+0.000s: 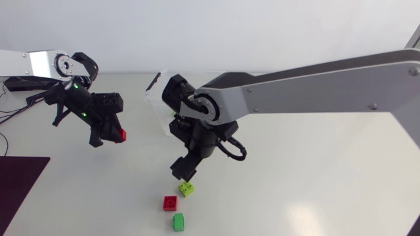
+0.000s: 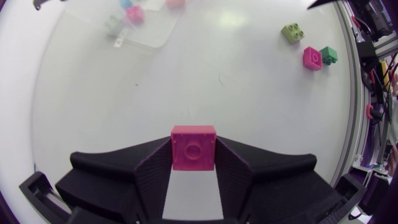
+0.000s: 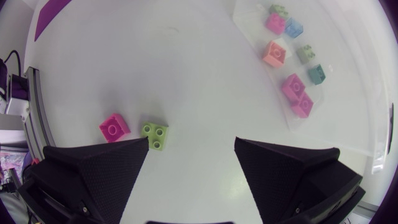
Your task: Pick up the duplo bricks and place them in the container
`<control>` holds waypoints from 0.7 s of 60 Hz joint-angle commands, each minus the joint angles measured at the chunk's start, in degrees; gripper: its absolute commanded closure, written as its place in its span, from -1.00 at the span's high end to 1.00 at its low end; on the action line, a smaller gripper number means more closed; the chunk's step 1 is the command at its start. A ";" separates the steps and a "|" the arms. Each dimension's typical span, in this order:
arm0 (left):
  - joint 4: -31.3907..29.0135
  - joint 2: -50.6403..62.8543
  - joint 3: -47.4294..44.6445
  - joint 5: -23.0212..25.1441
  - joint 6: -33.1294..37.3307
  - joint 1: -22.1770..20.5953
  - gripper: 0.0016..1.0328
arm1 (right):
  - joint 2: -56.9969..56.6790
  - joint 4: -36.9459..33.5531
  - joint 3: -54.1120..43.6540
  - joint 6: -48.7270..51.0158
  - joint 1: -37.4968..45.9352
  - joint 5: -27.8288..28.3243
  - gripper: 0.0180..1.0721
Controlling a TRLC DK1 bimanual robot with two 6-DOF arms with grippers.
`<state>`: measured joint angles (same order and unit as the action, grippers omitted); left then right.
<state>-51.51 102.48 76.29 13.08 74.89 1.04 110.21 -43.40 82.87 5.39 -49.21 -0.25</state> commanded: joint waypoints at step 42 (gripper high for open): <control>9.41 -3.42 16.61 15.40 -27.96 -10.44 -0.43 | 17.67 -11.10 13.55 -9.25 -3.96 3.85 0.72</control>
<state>-43.20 97.10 91.09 27.88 49.80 -8.36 125.75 -53.28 94.96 -1.61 -52.49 3.25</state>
